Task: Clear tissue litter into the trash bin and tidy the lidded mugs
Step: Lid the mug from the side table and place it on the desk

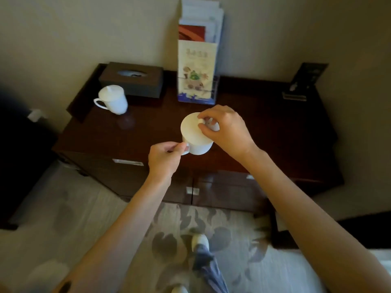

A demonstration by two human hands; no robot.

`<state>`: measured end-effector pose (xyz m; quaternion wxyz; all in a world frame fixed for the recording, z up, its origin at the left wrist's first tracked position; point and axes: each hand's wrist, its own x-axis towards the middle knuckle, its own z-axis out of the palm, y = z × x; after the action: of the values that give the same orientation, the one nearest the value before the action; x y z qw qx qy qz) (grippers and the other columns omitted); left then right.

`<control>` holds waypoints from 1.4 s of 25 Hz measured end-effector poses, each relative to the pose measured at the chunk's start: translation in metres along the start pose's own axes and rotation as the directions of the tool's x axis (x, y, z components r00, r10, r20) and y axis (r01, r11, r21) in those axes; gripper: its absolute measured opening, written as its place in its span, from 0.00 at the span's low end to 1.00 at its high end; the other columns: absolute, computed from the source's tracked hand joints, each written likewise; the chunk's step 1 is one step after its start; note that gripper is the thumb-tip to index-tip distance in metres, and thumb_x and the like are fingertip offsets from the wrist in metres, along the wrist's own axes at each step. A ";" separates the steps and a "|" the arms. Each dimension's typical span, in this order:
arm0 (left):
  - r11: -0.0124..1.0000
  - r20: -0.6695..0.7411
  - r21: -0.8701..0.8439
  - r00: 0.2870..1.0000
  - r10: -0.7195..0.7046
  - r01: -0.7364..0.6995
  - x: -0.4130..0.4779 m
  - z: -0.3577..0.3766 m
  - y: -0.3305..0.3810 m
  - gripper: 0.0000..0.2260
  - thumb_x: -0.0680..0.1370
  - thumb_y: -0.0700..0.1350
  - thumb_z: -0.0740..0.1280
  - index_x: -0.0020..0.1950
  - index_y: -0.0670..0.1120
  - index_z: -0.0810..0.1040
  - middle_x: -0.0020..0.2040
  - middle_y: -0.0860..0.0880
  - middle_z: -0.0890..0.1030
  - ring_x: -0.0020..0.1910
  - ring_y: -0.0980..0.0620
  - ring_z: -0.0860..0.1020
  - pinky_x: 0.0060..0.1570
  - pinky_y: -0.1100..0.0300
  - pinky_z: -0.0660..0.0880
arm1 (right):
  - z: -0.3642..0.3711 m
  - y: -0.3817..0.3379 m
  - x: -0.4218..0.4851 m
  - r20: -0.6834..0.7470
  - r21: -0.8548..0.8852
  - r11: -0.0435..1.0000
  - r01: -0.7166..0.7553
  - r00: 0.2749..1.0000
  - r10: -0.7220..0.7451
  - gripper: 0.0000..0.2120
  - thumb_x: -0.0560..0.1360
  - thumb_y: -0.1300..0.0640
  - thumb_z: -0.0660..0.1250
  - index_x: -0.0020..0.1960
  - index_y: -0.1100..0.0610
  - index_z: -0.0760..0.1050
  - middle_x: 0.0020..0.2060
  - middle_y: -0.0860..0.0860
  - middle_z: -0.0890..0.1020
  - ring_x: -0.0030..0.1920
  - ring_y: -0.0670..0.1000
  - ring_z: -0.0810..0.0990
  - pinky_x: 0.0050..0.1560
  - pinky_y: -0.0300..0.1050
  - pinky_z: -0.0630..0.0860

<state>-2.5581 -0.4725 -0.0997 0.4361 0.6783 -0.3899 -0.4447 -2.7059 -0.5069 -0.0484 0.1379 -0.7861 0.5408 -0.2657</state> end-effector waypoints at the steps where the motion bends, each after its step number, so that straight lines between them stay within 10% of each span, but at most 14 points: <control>1: 1.000 -0.041 -0.004 0.999 -0.019 0.019 0.016 -0.006 0.000 0.05 0.74 0.46 0.68 0.38 0.49 0.82 0.38 0.55 0.80 0.38 0.60 0.74 0.47 0.52 0.76 | 0.010 -0.002 0.020 0.028 0.000 1.000 0.022 0.999 -0.022 0.12 0.74 0.57 0.66 0.57 0.58 0.78 0.51 0.55 0.81 0.55 0.54 0.76 0.57 0.50 0.72; 14: 0.963 -0.202 -0.103 0.943 -0.266 0.249 0.146 0.036 -0.019 0.04 0.72 0.47 0.70 0.39 0.48 0.80 0.41 0.43 0.82 0.49 0.34 0.78 0.51 0.42 0.76 | 0.079 0.061 0.160 0.321 -0.011 0.997 0.072 0.945 -0.065 0.12 0.74 0.57 0.66 0.57 0.57 0.77 0.53 0.55 0.80 0.55 0.53 0.75 0.55 0.46 0.72; 35: 0.952 -0.177 -0.099 0.936 -0.303 0.289 0.181 0.054 -0.054 0.07 0.72 0.46 0.70 0.45 0.44 0.82 0.43 0.46 0.83 0.44 0.50 0.80 0.51 0.50 0.77 | 0.119 0.089 0.174 0.341 -0.022 0.997 -0.078 0.937 0.081 0.11 0.72 0.58 0.68 0.54 0.56 0.78 0.51 0.54 0.81 0.53 0.52 0.76 0.51 0.41 0.68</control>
<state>-2.5469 -0.6345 -0.2097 0.4232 0.7526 -0.2238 -0.4521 -2.6600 -0.7101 -0.1442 0.2370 -0.7983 0.5412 -0.1173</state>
